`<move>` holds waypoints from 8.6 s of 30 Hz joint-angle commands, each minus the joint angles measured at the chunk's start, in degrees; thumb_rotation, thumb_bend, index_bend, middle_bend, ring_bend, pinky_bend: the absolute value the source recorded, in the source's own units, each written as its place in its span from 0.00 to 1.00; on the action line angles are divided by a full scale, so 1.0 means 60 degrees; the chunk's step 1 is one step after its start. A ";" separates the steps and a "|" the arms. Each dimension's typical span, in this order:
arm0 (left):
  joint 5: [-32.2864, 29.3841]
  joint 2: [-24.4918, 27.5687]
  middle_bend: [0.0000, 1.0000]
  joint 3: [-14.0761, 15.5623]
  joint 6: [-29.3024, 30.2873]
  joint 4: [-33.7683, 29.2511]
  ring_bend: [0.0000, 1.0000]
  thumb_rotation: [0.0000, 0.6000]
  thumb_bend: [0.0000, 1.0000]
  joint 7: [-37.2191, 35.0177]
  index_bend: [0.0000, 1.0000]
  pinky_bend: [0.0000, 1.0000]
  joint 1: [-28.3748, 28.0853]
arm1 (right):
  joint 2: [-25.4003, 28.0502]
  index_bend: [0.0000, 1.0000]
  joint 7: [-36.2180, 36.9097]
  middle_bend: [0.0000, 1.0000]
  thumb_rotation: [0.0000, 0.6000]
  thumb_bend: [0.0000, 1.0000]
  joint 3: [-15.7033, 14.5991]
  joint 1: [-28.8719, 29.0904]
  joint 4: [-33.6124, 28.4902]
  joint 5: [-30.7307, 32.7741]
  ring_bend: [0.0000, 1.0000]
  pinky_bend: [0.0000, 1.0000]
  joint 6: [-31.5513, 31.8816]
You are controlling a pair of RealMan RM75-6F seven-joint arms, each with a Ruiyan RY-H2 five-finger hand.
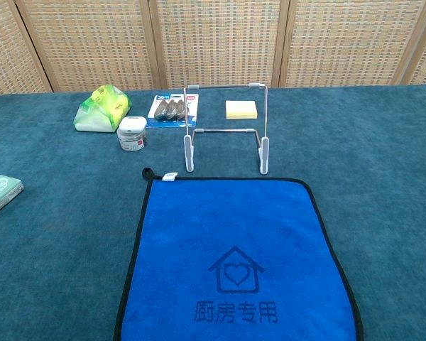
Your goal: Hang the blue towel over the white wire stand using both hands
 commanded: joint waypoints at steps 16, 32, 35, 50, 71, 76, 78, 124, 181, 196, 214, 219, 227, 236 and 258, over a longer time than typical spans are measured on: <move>-0.0169 -0.0070 0.00 -0.0118 -0.0363 0.0262 0.00 1.00 0.06 -0.0447 0.00 0.00 -0.0198 | -0.0228 0.00 0.0832 0.00 1.00 0.00 -0.0388 0.1334 0.0616 -0.1842 0.00 0.00 -0.1275; -0.0423 -0.0171 0.00 -0.0145 -0.0605 0.0193 0.00 1.00 0.06 -0.0204 0.00 0.00 -0.0313 | -0.2841 0.00 0.1254 0.00 1.00 0.00 -0.0514 0.3590 0.3649 -0.3759 0.00 0.00 -0.2433; -0.0487 -0.0207 0.00 -0.0168 -0.0645 0.0217 0.00 1.00 0.06 -0.0154 0.00 0.00 -0.0342 | -0.3084 0.00 0.1184 0.00 1.00 0.00 -0.0547 0.3761 0.3909 -0.3765 0.00 0.00 -0.2594; -0.0860 -0.0320 0.00 -0.0283 -0.0815 0.0416 0.00 1.00 0.06 -0.0142 0.00 0.00 -0.0437 | -0.4241 0.00 0.1143 0.00 1.00 0.00 -0.0826 0.4758 0.5616 -0.3645 0.00 0.00 -0.3299; -0.1204 -0.0300 0.00 -0.0398 -0.0939 0.0460 0.00 1.00 0.06 -0.0161 0.00 0.00 -0.0518 | -0.4558 0.00 0.0975 0.00 1.00 0.00 -0.1239 0.5184 0.6451 -0.3458 0.00 0.00 -0.3242; -0.1236 -0.0298 0.00 -0.0398 -0.0938 0.0448 0.00 1.00 0.06 -0.0142 0.00 0.00 -0.0522 | -0.4411 0.00 0.0792 0.00 1.00 0.00 -0.1392 0.5215 0.6429 -0.3526 0.00 0.00 -0.3152; -0.1258 -0.0296 0.00 -0.0402 -0.0947 0.0443 0.00 1.00 0.06 -0.0129 0.00 0.00 -0.0529 | -0.4414 0.00 0.0721 0.00 1.00 0.00 -0.1418 0.5247 0.6481 -0.3499 0.00 0.00 -0.3213; -0.0498 -0.0651 0.00 -0.0080 -0.1310 0.0822 0.00 1.00 0.07 0.0126 0.00 0.00 -0.0969 | -0.5158 0.42 0.1071 0.00 1.00 0.35 -0.1310 0.5834 0.5969 -0.2663 0.00 0.00 -0.3450; 0.5200 -0.5659 0.00 0.1728 -0.2145 0.8130 0.00 1.00 0.20 -0.2535 0.40 0.00 -0.5966 | -0.5349 0.56 0.1202 0.01 1.00 0.42 -0.1195 0.5878 0.6033 -0.2177 0.00 0.00 -0.3361; 0.5028 -0.6261 0.00 0.1989 -0.2292 0.8910 0.00 1.00 0.20 -0.2511 0.40 0.00 -0.6149 | -0.5496 0.56 0.1424 0.01 1.00 0.43 -0.1237 0.5800 0.6298 -0.2142 0.00 0.00 -0.3248; 0.4767 -0.6397 0.00 0.1951 -0.2332 0.8563 0.00 1.00 0.38 -0.2332 0.43 0.00 -0.6475 | -0.5557 0.56 0.1552 0.01 1.00 0.43 -0.1194 0.5846 0.6214 -0.2178 0.00 0.00 -0.3121; 0.4706 -0.6335 0.00 0.1946 -0.2376 0.8347 0.00 1.00 0.39 -0.2232 0.44 0.00 -0.6556 | -0.5533 0.56 0.1519 0.01 1.00 0.44 -0.1182 0.5854 0.6154 -0.2157 0.00 0.00 -0.3144; 0.4592 -0.6322 0.00 0.1966 -0.2452 0.8181 0.00 1.00 0.40 -0.2130 0.53 0.00 -0.6599 | -0.5536 0.56 0.1479 0.01 1.00 0.44 -0.1177 0.5881 0.6092 -0.2151 0.00 0.00 -0.3183; 0.4299 -0.6426 0.00 0.1917 -0.2452 0.8190 0.00 1.00 0.50 -0.2306 0.72 0.00 -0.6518 | -0.5505 0.56 0.1414 0.01 1.00 0.44 -0.1137 0.5914 0.5987 -0.2128 0.00 0.00 -0.3203; 0.3870 -0.6031 0.00 0.0880 0.0014 0.8063 0.00 1.00 0.52 -0.2498 0.85 0.00 -0.6112 | -0.4076 0.58 0.0009 0.02 1.00 0.47 -0.0161 0.6174 0.3457 -0.2073 0.00 0.00 -0.2633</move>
